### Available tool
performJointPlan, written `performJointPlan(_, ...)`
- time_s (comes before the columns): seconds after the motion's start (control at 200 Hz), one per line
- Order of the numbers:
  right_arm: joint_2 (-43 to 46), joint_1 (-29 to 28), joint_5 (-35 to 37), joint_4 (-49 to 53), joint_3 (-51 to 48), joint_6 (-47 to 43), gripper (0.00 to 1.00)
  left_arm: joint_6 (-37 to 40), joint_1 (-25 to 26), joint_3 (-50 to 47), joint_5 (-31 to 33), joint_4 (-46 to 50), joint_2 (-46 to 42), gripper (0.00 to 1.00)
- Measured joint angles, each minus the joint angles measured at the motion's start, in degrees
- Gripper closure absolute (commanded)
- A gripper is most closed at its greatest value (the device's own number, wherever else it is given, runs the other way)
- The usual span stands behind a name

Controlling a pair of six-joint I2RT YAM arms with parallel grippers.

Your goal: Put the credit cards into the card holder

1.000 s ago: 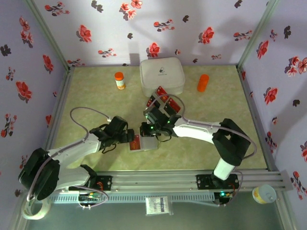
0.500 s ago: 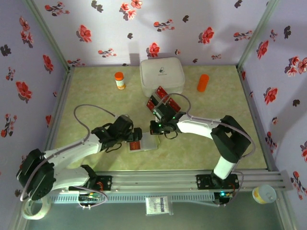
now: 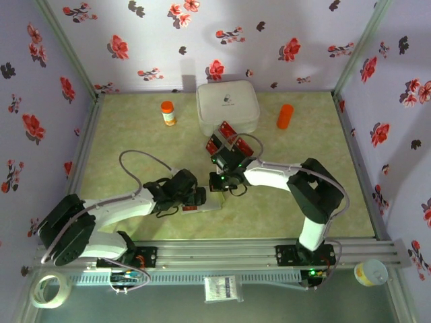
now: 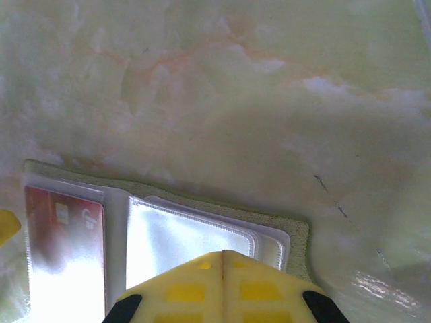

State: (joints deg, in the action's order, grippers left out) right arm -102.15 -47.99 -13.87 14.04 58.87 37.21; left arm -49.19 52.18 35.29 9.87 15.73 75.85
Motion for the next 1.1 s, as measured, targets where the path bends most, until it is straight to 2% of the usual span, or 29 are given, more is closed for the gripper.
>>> performJointPlan(0.675,-2.7,-1.8,-3.1,-8.2,-1.4,5.1,0.97,0.2,0.1,-3.2,0.0,-4.7,0.4,0.0)
performJointPlan(0.92,-2.7,-1.8,-3.3,-9.3,-1.7,5.6,0.97,0.4,0.1,-3.7,0.5,-5.5,0.9,0.03)
performJointPlan(1.1,-2.7,-1.8,-3.5,-9.7,-1.9,6.4,0.97,0.4,0.3,-4.3,0.9,-6.0,0.2,0.01)
